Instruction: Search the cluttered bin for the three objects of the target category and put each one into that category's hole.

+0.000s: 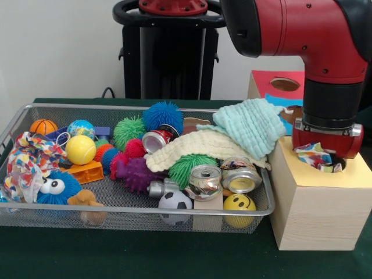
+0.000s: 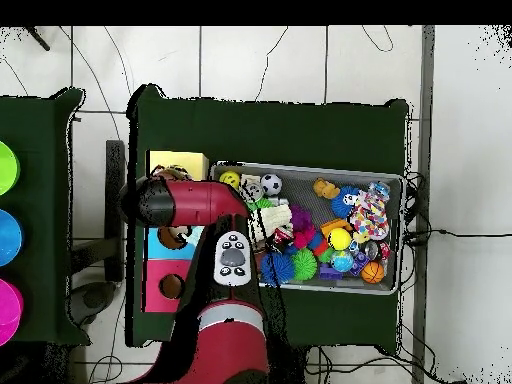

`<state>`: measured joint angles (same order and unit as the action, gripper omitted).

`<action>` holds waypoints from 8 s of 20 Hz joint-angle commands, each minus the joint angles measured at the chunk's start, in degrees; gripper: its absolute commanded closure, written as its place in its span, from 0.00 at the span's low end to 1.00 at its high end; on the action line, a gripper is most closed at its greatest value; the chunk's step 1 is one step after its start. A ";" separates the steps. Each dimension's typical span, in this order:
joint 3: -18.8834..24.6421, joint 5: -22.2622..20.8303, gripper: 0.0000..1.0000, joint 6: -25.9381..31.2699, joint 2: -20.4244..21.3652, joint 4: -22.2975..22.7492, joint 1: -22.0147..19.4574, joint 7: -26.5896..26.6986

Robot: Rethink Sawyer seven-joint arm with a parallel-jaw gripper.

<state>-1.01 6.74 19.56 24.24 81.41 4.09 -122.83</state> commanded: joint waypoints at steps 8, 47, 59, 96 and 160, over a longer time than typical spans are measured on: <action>4.75 -2.26 1.00 -2.90 -9.19 1.25 -0.03 -3.85; -2.93 -3.38 0.00 13.16 2.72 6.09 0.59 -1.01; -1.89 -3.07 0.00 17.67 7.25 8.03 -1.73 0.07; -3.40 -4.62 1.00 22.93 13.81 9.94 -2.18 1.37; 30.22 -32.01 1.00 40.60 18.55 -1.87 -45.32 61.98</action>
<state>24.47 -21.49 50.42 43.64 82.40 -39.12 -82.17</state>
